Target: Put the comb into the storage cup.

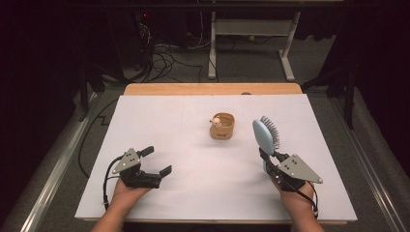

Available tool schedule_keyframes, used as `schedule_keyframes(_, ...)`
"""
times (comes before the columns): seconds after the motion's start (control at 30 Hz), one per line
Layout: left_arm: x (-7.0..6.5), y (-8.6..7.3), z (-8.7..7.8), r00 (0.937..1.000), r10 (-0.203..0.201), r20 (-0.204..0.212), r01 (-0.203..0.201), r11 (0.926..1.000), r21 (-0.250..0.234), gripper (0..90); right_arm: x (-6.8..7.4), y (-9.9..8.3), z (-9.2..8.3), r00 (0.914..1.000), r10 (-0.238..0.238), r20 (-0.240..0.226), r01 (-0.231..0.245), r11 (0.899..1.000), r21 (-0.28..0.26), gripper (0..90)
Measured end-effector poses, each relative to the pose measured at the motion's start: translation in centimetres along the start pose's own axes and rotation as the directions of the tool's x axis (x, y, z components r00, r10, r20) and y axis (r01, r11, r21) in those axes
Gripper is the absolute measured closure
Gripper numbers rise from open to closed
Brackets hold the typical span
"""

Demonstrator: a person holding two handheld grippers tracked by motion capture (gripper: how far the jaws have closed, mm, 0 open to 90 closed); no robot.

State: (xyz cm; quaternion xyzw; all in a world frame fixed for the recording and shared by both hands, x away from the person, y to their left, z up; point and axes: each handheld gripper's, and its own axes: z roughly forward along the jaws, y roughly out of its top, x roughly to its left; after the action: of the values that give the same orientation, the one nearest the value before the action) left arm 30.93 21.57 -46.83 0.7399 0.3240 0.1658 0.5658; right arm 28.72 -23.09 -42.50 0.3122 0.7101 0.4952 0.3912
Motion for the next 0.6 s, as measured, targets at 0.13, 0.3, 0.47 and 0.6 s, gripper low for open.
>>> schedule_keyframes(0.13,-0.01,0.03,-0.02,0.9999,-0.011,0.006,0.011,0.9999,0.003,0.3,-0.2,-0.12,0.07,0.9991,0.041,-0.012,-0.041,0.999,-0.004,78.4)
schedule_keyframes(0.3,-0.17,0.05,0.04,1.0,-0.002,0.009,0.002,1.0,-0.003,0.6,-0.35,-0.23,0.13,0.9955,0.088,-0.034,-0.089,0.996,-0.006,78.4)
schedule_keyframes(0.47,-0.36,0.1,0.05,0.9999,0.002,0.017,-0.002,0.9999,-0.01,1.1,-0.42,-0.39,0.26,0.9887,0.138,-0.058,-0.139,0.99,-0.007,78.4)
schedule_keyframes(0.6,-0.5,0.11,0.14,0.9996,0.003,0.029,-0.003,0.9999,-0.01,1.3,-0.37,-0.42,0.3,0.9877,0.143,-0.064,-0.143,0.99,-0.008,78.4)
